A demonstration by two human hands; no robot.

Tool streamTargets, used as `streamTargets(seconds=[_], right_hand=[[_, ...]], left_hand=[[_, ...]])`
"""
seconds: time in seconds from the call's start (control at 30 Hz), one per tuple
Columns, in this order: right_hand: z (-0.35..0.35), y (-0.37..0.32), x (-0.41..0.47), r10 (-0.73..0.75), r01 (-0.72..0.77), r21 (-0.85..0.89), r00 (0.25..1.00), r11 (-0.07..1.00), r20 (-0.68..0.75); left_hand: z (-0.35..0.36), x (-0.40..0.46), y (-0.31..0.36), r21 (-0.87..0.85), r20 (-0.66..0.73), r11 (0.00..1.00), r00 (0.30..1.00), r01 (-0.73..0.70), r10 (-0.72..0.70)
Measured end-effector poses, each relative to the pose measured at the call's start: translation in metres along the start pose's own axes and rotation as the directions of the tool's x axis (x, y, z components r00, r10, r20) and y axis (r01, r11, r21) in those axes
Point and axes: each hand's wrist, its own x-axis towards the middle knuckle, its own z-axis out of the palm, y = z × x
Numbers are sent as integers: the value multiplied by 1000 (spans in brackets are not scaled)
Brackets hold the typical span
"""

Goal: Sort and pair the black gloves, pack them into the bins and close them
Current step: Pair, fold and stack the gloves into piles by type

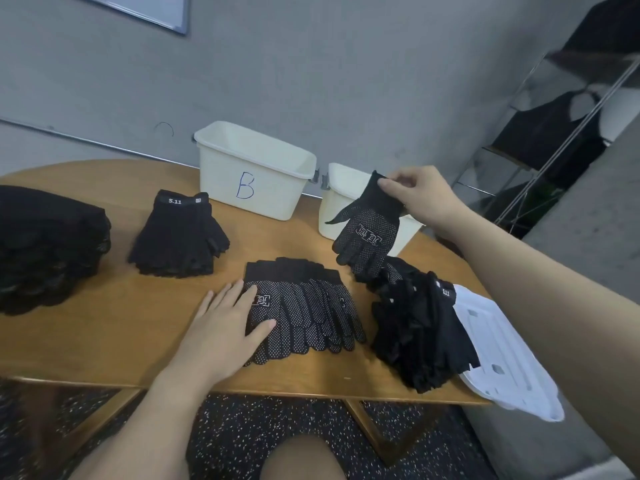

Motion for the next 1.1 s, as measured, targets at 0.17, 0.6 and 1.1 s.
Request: streamTargets(seconds=[0.17,0.6,1.1], right_hand=[[4,-52,-17,-87,77,91,989,993,116],[78,-126,-70,-1,-81,269,957,960,291],[109,-79,-65,-39,-165,264,777,950,628]], left_hand=[[-13,-9,2,-332,-135,943,991,-35,-11],[-50,-32,47,-525,-598,752,801,-398,6],[-70,-18,17,-832,-441,430,888,-350,-129]])
